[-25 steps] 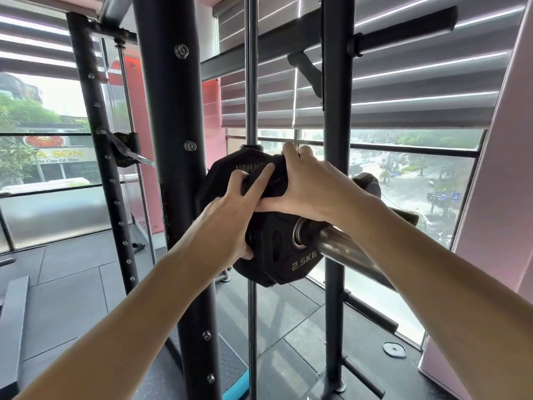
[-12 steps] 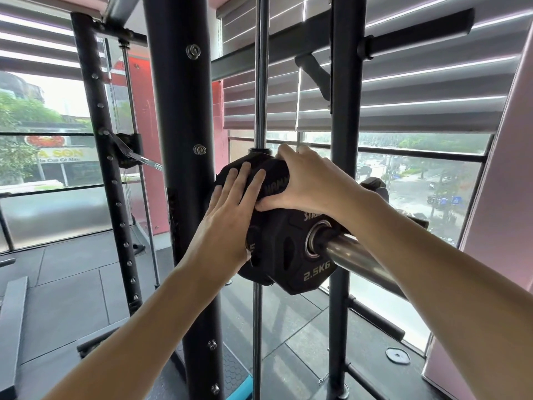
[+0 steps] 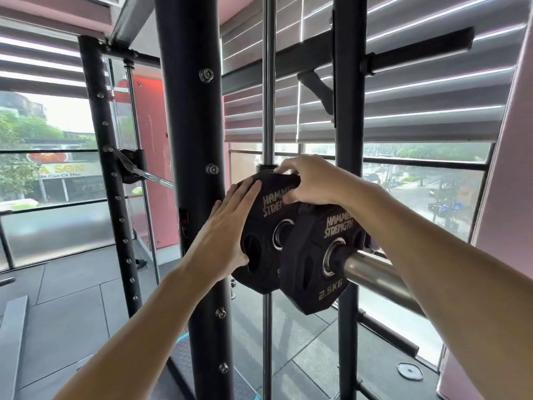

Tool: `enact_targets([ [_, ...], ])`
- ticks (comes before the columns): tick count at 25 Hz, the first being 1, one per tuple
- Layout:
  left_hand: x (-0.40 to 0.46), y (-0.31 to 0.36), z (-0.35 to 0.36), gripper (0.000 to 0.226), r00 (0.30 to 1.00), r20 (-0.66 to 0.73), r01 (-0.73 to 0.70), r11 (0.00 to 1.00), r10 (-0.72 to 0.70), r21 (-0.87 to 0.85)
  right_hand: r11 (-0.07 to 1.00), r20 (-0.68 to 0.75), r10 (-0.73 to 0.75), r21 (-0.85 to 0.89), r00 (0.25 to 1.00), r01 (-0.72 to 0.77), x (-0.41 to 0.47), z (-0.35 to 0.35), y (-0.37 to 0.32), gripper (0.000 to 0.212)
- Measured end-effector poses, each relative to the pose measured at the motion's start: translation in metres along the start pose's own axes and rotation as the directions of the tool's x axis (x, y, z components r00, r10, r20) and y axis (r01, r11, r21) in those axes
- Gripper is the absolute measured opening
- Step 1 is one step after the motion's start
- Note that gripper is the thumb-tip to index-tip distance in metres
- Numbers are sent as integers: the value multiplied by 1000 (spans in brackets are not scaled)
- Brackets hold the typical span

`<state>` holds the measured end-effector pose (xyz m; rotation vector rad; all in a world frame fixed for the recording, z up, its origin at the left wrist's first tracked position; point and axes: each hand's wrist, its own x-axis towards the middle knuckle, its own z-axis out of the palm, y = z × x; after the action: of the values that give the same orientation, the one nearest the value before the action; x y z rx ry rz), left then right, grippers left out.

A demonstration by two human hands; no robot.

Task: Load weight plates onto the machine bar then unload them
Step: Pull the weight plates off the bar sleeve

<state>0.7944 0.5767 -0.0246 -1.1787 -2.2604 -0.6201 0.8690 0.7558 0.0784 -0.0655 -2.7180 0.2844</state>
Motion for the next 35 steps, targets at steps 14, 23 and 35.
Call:
enact_targets([
  [14,23,-5,-2,40,923,-364,-23,923,-129,-385,995,-139,71,72,988,-62,6,7,-1,55],
  [23,27,4,-2,34,891,-411,1,906,-193,-423,997,-124,71,26,990,-69,15,7,2,60],
  [35,35,8,7,36,888,-440,-34,936,-132,-350,997,-92,44,-53,995,-49,21,6,6,50],
])
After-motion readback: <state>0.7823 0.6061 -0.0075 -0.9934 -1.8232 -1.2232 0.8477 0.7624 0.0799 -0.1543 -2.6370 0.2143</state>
